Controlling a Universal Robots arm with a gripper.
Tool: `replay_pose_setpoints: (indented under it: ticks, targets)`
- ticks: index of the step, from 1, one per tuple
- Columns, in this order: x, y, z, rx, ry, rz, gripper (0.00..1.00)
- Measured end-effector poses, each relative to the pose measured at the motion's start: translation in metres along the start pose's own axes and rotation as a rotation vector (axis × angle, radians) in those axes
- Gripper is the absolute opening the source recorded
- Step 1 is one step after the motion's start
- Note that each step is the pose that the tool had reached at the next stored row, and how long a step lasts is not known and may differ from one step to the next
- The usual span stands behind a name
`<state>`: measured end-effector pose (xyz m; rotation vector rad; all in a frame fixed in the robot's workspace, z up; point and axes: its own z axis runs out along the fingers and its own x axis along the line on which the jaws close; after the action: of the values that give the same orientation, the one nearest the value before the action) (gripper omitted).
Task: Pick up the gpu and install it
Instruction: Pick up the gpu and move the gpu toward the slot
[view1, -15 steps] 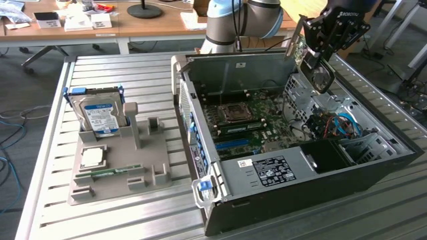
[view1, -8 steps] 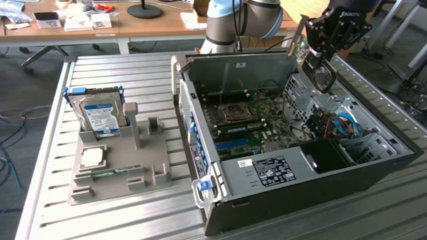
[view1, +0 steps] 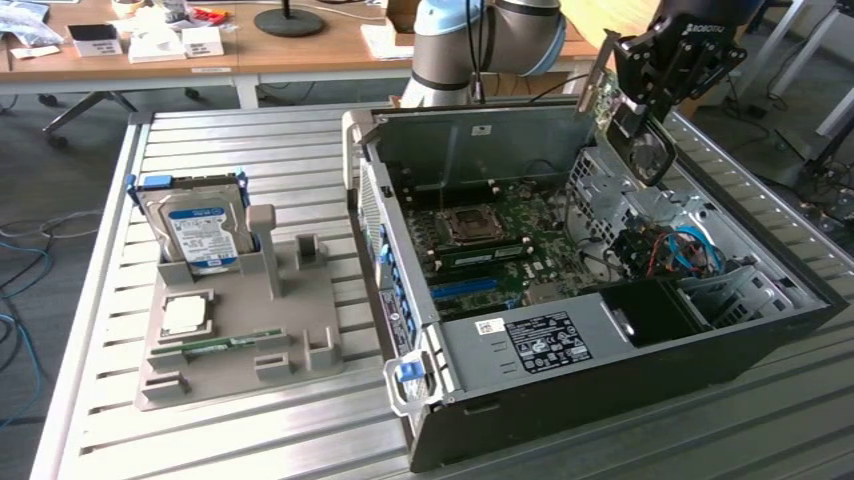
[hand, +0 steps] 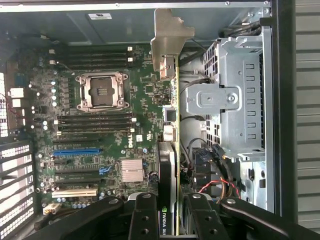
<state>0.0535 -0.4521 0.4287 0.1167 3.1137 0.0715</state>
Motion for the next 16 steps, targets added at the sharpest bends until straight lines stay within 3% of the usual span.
replay_pose_setpoints:
  ticks: [16]
  targets:
    - [-0.014, 0.0017, 0.0021, 0.0000, 0.0000, 0.000, 0.27]
